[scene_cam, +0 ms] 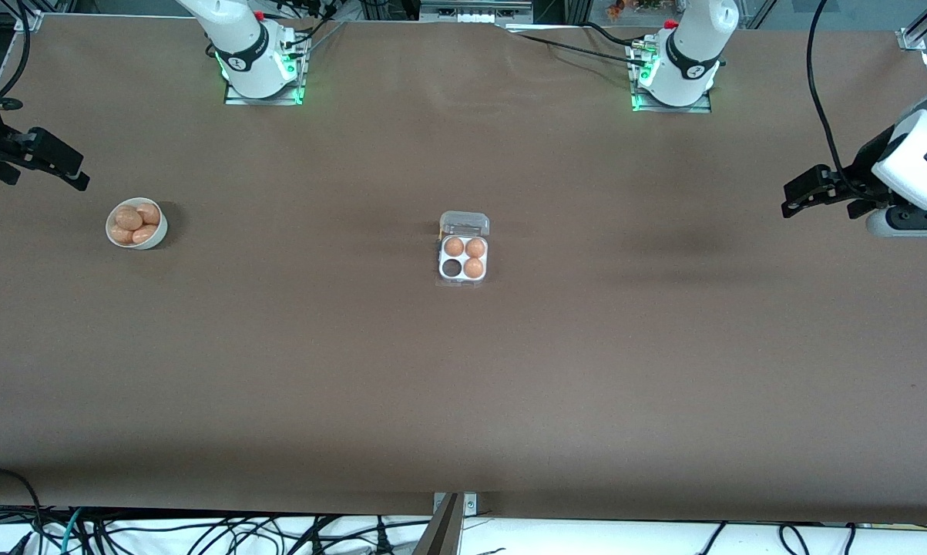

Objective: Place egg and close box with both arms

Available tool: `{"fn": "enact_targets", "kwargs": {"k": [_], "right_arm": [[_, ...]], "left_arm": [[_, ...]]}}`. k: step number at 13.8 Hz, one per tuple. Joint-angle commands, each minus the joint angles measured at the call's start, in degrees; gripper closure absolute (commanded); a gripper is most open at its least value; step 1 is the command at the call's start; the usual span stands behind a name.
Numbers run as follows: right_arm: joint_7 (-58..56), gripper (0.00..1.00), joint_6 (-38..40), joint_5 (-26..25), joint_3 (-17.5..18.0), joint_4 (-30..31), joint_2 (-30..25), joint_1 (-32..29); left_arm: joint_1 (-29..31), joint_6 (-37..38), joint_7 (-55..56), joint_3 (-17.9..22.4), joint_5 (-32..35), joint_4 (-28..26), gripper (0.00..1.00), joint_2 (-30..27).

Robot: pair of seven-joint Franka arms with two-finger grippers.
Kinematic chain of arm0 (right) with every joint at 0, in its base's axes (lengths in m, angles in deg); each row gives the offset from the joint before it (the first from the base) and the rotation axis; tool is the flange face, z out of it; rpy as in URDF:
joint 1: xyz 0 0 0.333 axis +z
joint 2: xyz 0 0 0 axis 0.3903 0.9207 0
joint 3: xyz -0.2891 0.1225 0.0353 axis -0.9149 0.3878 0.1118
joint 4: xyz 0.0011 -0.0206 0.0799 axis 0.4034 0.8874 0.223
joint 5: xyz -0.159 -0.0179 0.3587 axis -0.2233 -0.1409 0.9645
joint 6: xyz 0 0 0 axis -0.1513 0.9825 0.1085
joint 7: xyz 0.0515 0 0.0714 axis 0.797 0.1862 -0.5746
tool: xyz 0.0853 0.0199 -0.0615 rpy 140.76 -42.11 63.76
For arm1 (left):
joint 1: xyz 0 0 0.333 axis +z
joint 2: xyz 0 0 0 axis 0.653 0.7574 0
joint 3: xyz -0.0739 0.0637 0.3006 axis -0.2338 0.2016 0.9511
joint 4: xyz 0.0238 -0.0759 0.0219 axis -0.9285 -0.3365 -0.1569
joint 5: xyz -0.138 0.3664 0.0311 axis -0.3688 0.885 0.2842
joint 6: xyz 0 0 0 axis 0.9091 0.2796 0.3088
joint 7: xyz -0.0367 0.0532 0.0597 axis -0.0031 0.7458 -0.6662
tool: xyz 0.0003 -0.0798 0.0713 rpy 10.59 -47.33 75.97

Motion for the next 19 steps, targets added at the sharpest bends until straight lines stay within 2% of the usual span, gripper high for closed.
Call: {"fn": "enact_targets", "kwargs": {"k": [1, 19], "right_arm": [[0.21, 0.00, 0.63, -0.64, 0.57, -0.21, -0.33, -0.36], [-0.76, 0.00, 1.07, -0.20, 0.65, 0.23, 0.02, -0.01]], "left_arm": [[0.03, 1.34, 0.29, 0.04, -1.20, 1.96, 0.00, 0.84], [-0.06, 1.34, 0.29, 0.04, -1.20, 1.96, 0.00, 0.84]]}}
